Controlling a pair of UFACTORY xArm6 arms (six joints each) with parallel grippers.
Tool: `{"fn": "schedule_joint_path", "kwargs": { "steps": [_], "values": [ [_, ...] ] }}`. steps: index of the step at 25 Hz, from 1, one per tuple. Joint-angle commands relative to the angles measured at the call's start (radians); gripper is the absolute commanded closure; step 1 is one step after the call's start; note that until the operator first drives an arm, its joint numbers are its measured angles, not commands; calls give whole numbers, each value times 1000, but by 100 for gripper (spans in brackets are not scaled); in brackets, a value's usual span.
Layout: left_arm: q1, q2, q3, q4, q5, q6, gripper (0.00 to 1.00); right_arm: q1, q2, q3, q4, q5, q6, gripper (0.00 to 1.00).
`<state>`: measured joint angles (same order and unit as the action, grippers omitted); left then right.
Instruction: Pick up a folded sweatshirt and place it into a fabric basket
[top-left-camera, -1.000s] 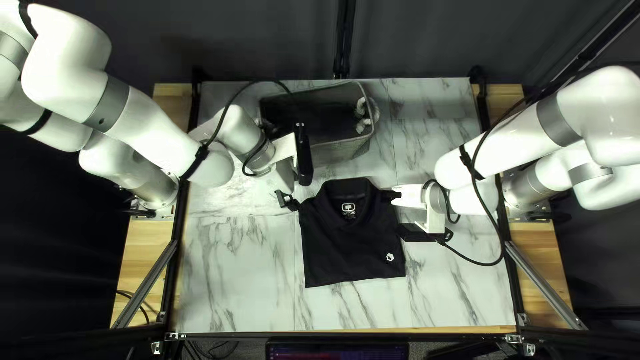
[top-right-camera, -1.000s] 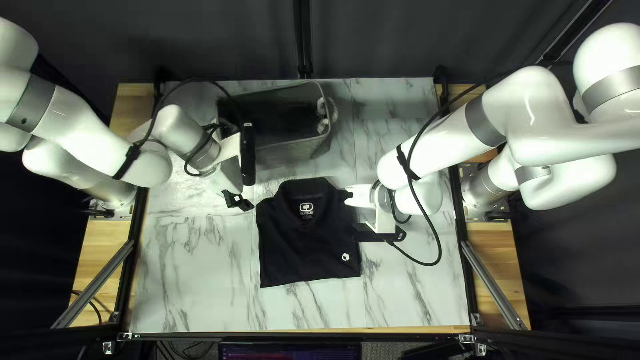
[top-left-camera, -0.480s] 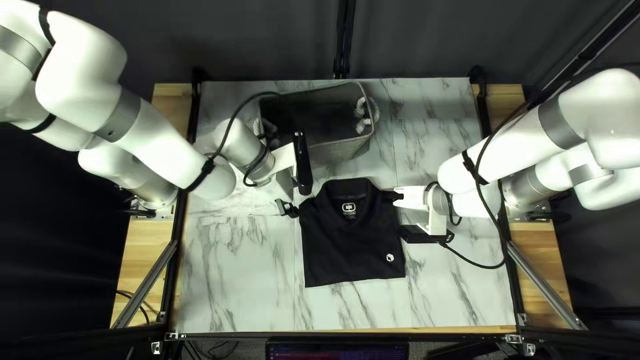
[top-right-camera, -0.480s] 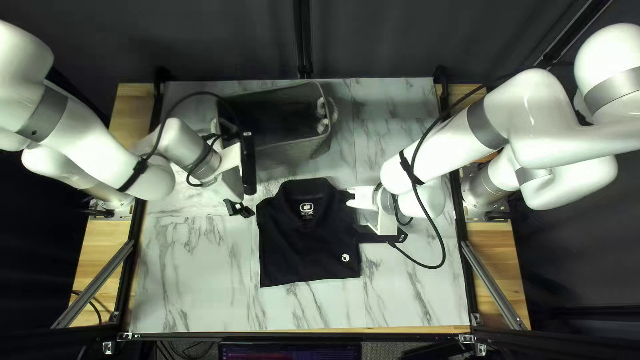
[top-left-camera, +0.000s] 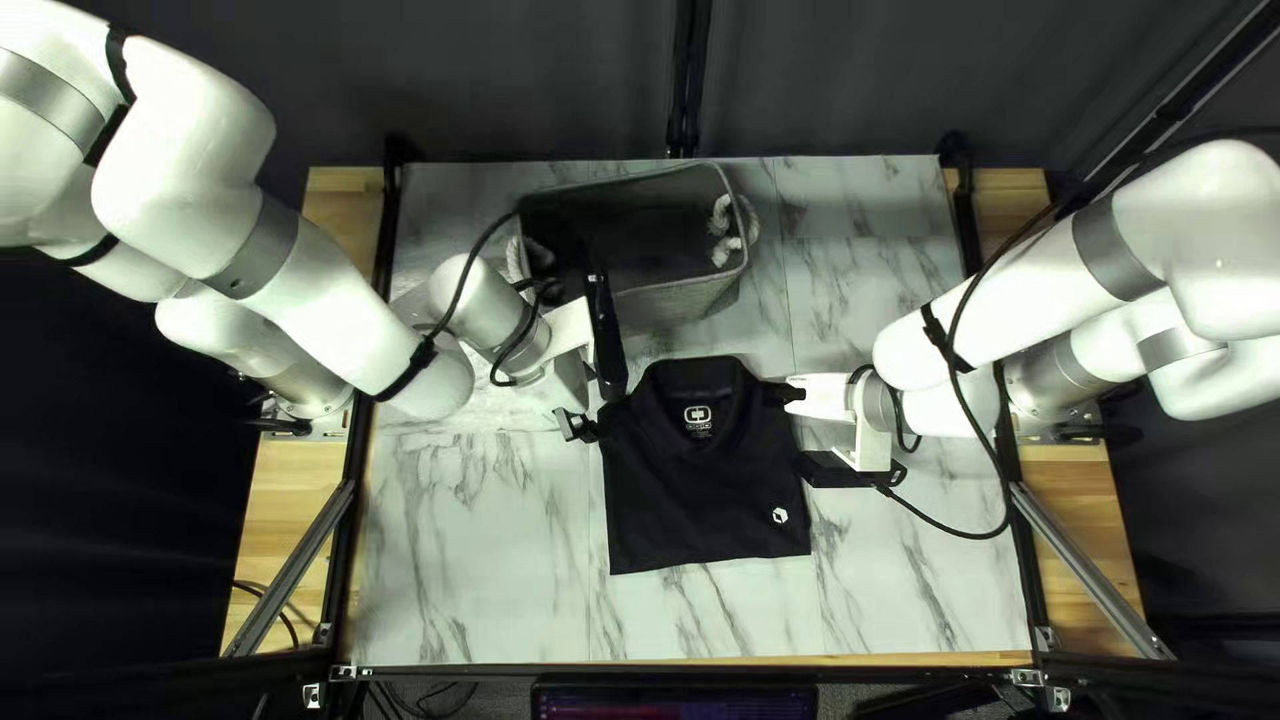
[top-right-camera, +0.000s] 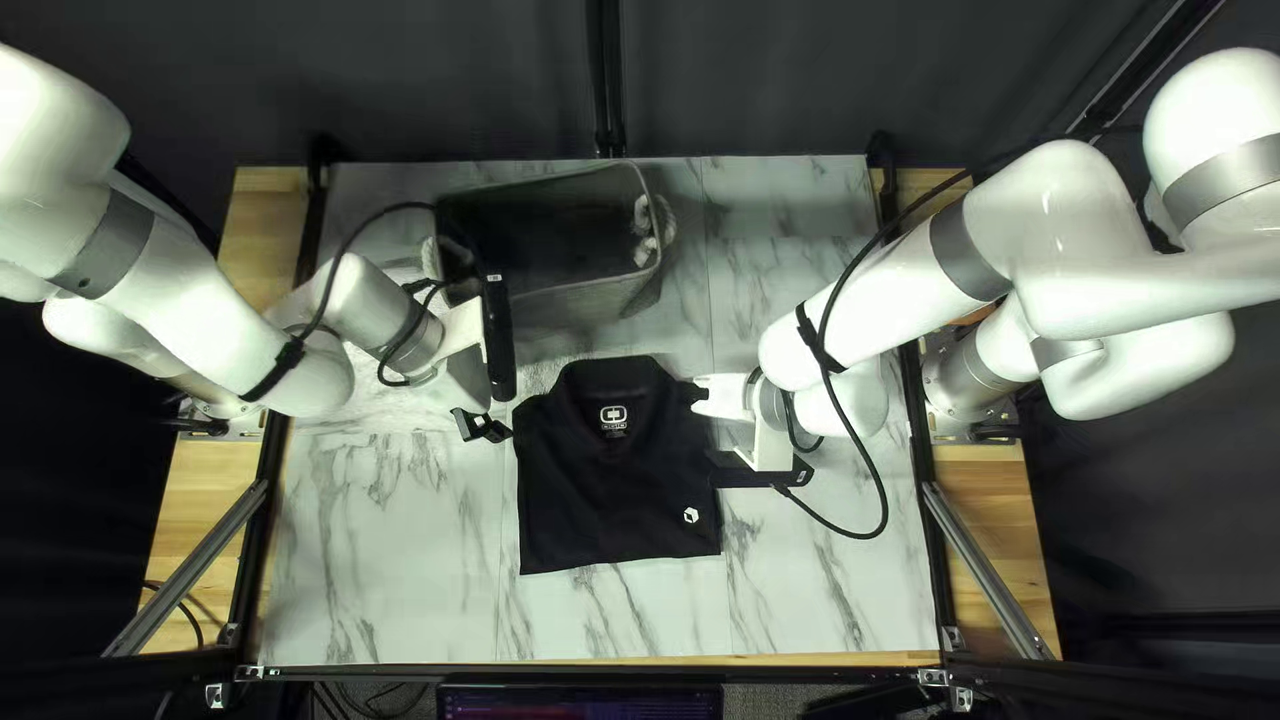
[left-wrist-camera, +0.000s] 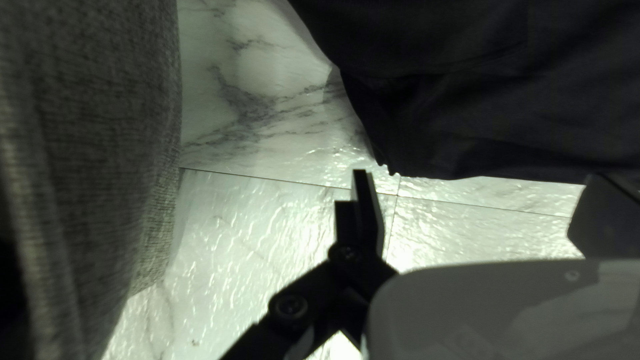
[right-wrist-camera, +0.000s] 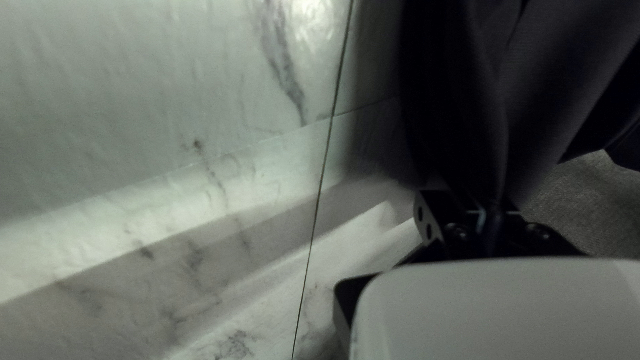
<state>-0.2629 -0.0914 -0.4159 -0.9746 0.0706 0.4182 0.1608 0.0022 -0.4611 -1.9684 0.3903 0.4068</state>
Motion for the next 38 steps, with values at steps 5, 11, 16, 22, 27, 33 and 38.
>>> {"fn": "schedule_joint_path", "kwargs": {
  "steps": [5, 11, 16, 22, 27, 33, 38],
  "values": [
    [-11, 93, -58, -124, -20, 93, 0, 2, 7, -5, -1, 0, 1, 100],
    [-7, 116, -72, -207, -22, 173, 0, 0, 12, -9, -1, -1, 1, 100],
    [3, 127, -79, -208, -16, 179, 0, -1, 11, -9, 1, -2, -2, 100],
    [16, 135, -83, -171, -6, 154, 0, -2, 12, -9, -1, -2, 0, 100],
    [13, 171, -105, -174, -13, 153, 0, 0, 12, -8, 1, -1, 0, 100],
    [17, 211, -129, -133, -16, 117, 0, 4, 11, -8, 9, 1, -6, 100],
    [21, 207, -126, -102, -14, 91, 0, 3, 15, -11, 9, 0, -6, 100]
  ]
}}
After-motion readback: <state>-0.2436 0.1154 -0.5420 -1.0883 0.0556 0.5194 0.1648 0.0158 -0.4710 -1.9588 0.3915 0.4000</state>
